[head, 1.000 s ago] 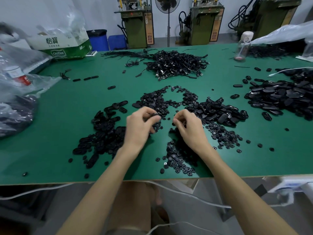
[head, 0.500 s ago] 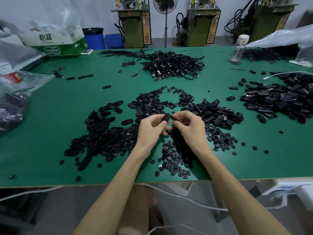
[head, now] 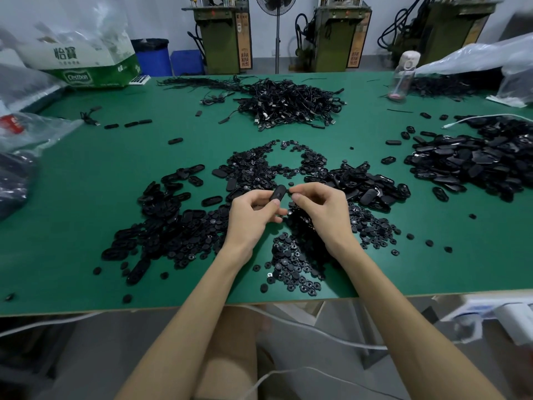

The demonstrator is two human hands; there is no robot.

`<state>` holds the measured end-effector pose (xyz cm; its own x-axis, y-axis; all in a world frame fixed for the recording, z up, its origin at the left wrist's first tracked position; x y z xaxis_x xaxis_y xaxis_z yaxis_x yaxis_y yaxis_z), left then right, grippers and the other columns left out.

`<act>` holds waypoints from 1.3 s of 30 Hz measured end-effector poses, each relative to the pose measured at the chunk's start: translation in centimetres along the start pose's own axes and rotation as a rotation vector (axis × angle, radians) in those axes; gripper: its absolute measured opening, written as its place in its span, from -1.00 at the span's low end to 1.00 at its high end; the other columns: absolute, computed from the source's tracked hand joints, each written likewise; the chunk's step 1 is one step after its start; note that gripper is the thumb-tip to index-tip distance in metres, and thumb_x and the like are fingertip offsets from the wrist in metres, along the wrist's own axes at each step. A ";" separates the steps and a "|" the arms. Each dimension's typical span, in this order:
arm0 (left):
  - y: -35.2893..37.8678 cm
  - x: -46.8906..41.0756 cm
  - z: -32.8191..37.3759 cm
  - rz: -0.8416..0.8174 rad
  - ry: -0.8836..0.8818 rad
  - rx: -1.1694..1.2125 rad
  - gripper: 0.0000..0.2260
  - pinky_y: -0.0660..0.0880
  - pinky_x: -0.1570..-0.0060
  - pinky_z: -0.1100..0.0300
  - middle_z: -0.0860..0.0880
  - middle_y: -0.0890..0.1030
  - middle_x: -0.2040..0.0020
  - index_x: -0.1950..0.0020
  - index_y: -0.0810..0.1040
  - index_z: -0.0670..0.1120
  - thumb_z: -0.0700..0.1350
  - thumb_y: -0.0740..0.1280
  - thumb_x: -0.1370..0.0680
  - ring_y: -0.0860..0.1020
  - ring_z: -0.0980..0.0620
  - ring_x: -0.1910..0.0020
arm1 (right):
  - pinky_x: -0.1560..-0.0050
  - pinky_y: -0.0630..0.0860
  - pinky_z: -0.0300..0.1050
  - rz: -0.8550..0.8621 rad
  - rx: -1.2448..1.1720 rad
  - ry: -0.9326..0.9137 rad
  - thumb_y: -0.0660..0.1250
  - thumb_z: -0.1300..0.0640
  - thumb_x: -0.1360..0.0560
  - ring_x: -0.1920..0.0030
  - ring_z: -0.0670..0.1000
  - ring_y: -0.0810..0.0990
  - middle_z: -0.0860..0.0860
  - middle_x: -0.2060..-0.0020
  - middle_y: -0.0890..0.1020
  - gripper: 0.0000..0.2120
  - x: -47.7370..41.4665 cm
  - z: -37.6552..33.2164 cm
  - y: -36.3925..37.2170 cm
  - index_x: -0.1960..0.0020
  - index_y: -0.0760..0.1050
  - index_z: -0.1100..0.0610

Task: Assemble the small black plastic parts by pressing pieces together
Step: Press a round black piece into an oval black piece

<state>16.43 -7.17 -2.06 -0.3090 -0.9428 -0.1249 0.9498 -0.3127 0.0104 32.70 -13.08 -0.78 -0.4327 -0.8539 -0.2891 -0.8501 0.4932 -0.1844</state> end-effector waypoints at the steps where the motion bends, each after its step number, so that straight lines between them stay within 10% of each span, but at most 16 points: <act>1: 0.0 0.0 0.0 0.003 -0.004 0.002 -0.89 0.64 0.16 0.20 -0.05 0.75 0.19 -0.08 0.67 -0.14 -0.30 0.41 -0.60 0.74 -0.06 0.14 | 0.03 0.58 -0.19 0.000 -0.012 0.003 0.49 0.24 -0.53 0.12 -0.08 0.69 -0.08 0.17 0.75 -0.87 0.0 0.1 0.0 0.01 0.73 0.03; 8: 0.0 -0.1 -0.1 -0.015 -0.009 -0.031 -0.88 0.63 0.17 0.22 -0.09 0.72 0.17 -0.13 0.67 -0.22 -0.30 0.40 -0.61 0.72 0.01 0.20 | -0.13 0.66 0.08 -0.035 -0.124 0.034 0.53 0.23 -0.50 0.07 0.08 0.75 0.01 0.15 0.77 -0.90 0.0 0.3 0.3 -0.01 0.70 0.12; 22: 0.1 -0.1 -0.3 -0.013 -0.013 -0.062 -0.89 0.64 0.13 0.15 -0.07 0.72 0.19 -0.12 0.66 -0.19 -0.29 0.41 -0.60 0.71 -0.03 0.19 | 0.09 0.62 -0.21 -0.050 -0.244 0.032 0.47 0.35 -0.52 0.21 0.00 0.73 0.09 0.15 0.77 -0.87 0.2 0.0 0.4 -0.06 0.62 0.32; 39: 0.2 0.1 0.0 -0.020 -0.003 -0.042 -0.86 0.62 0.18 0.23 -0.05 0.70 0.20 -0.01 0.63 -0.04 -0.29 0.42 -0.60 0.71 0.02 0.22 | -0.01 0.64 -0.08 -0.035 -0.151 0.023 0.50 0.25 -0.53 0.10 0.01 0.69 0.05 0.15 0.74 -0.91 0.0 0.3 0.1 0.02 0.67 0.08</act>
<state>16.61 -7.36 -2.06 -0.3283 -0.9367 -0.1218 0.9445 -0.3267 -0.0333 32.66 -12.98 -1.08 -0.4077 -0.8745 -0.2629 -0.8994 0.4343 -0.0498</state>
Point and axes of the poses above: each hand's wrist, its own x-axis away from the middle knuckle, its own y-axis out of the palm, z = x × y, the point moved 7 cm from there along -x, towards the middle knuckle
